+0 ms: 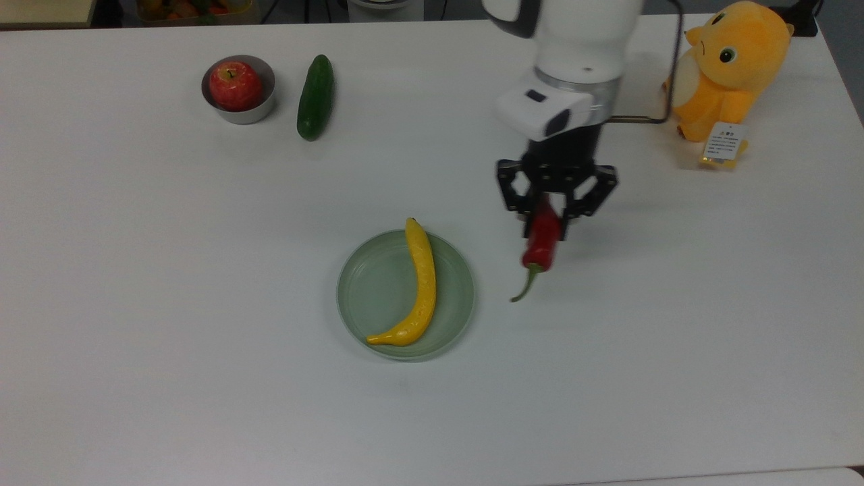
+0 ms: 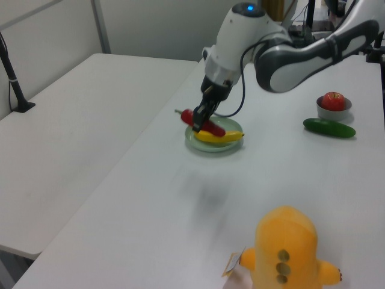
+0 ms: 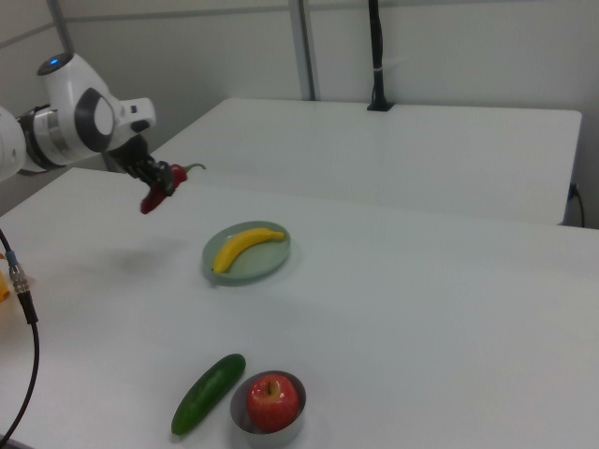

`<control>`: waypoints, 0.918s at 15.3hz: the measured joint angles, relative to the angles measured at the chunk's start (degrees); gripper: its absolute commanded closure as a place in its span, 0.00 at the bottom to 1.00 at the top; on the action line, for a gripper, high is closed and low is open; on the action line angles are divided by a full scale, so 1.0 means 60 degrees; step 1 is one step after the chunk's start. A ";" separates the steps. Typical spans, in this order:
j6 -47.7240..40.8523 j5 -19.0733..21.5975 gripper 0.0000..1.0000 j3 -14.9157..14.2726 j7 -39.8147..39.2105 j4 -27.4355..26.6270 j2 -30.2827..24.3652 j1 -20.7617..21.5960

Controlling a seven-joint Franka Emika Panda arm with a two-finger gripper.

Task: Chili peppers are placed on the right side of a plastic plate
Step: 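Lift the chili pepper and carry it across the plate past the banana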

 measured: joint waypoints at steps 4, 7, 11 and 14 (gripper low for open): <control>0.0000 -0.0003 1.00 0.0004 -0.1165 -0.0304 -0.0150 -0.0936; 0.0000 -0.0009 1.00 -0.0003 -0.1874 -0.0321 -0.0150 -0.1558; 0.0000 -0.0010 1.00 -0.0008 -0.2909 -0.0375 -0.0143 -0.2256; 0.0000 -0.0011 1.00 -0.0066 -0.3609 -0.0412 -0.0126 -0.2668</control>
